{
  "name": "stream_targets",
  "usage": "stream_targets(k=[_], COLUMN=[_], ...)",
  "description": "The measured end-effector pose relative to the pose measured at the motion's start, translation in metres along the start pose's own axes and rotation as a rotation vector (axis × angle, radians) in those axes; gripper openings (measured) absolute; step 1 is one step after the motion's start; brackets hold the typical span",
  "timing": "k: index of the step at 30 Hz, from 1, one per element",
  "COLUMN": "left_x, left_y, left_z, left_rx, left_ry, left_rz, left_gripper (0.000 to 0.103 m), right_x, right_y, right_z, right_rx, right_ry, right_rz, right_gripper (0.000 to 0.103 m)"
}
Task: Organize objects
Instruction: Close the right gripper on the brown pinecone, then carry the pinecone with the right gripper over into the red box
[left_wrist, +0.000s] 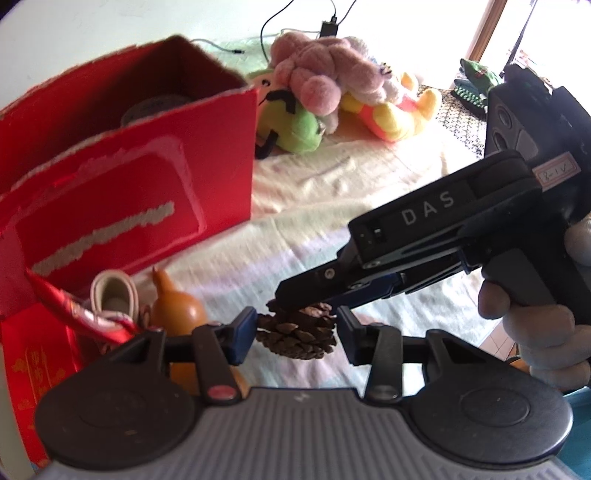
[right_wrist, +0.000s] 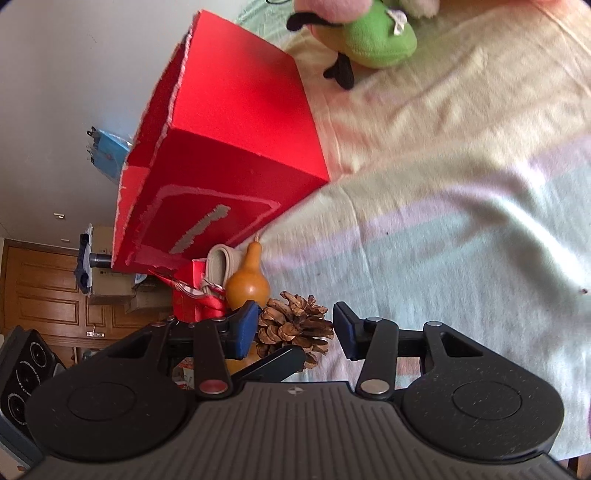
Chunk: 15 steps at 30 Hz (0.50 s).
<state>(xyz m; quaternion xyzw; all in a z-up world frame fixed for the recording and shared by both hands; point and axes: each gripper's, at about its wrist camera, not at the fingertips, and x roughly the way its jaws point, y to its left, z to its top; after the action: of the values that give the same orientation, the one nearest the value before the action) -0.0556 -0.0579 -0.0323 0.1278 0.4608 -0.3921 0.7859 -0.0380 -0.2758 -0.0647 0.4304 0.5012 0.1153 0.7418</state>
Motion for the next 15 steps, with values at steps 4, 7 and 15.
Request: stream_targets(k=[4,7,15], left_x=[-0.009,-0.018,-0.047], left_y=[-0.003,-0.005,0.001], left_z=[0.011,0.021,0.049], left_rx=[0.021,0.034,0.064], left_ry=[-0.038,-0.072,-0.186], left_rz=[-0.011,-0.02,-0.038], left_gripper=[0.043,0.043,0.043], right_x=[-0.014,-0.024,-0.041], right_y=[0.014,0.028,0.075], right_z=[0.002,0.005,0.012], right_rx=[-0.03,-0.078,-0.249], right_ry=[-0.056,-0.1,-0.216], right_rz=[-0.003,-0.012,-0.045], right_gripper=[0.048,0.048,0.048])
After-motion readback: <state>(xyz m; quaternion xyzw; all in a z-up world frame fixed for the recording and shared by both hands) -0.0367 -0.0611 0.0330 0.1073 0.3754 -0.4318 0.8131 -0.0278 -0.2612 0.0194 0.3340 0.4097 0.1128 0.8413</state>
